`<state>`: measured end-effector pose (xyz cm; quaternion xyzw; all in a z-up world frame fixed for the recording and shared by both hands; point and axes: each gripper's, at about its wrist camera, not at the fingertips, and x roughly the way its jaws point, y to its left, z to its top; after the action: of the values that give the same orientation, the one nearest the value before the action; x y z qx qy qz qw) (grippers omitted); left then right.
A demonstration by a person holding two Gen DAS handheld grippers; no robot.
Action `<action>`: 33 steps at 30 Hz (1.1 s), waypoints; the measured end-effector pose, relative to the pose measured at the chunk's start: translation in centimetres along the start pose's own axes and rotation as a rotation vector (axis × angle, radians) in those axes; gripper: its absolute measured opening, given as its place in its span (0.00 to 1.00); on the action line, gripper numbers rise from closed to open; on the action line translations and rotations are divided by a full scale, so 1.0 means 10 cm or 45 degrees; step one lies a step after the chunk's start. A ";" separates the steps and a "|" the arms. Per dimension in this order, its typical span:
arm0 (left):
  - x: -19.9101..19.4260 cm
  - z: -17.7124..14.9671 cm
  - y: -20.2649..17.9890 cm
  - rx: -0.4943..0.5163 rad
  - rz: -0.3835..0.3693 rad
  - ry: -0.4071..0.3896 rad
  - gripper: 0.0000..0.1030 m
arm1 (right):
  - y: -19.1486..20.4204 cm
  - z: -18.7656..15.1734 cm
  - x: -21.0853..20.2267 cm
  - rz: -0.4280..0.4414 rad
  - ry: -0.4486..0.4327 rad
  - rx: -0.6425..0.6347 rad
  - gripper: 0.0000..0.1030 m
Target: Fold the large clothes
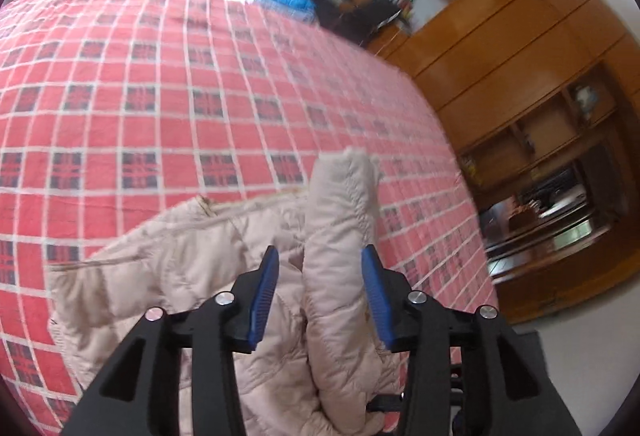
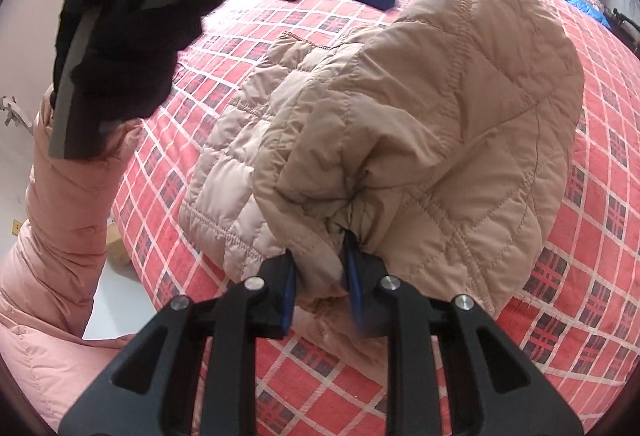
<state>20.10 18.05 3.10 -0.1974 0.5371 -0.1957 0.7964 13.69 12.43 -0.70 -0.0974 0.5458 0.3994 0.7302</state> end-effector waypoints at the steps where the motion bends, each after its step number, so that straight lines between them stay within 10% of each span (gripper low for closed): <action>1: 0.05 0.00 -0.02 -0.003 -0.012 0.014 0.41 | 0.00 0.00 0.00 0.001 -0.002 0.003 0.21; 6: 0.01 -0.09 0.05 -0.082 -0.074 -0.023 0.08 | 0.05 0.00 -0.04 0.003 -0.010 -0.003 0.20; 22: -0.19 -0.86 1.10 -0.407 -0.093 -0.077 0.06 | 0.36 -0.02 0.30 0.081 0.114 -0.096 0.20; 28: -0.39 -0.95 1.17 -0.418 -0.140 -0.093 0.22 | 0.33 -0.02 0.28 0.068 0.110 -0.095 0.20; 33: -0.73 -1.17 1.22 -0.437 -0.098 -0.150 0.54 | 0.36 -0.02 0.26 0.063 0.098 -0.100 0.20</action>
<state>7.90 30.97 -1.67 -0.3619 0.5069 -0.1196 0.7731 11.29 15.88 -1.99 -0.1275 0.5598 0.4344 0.6940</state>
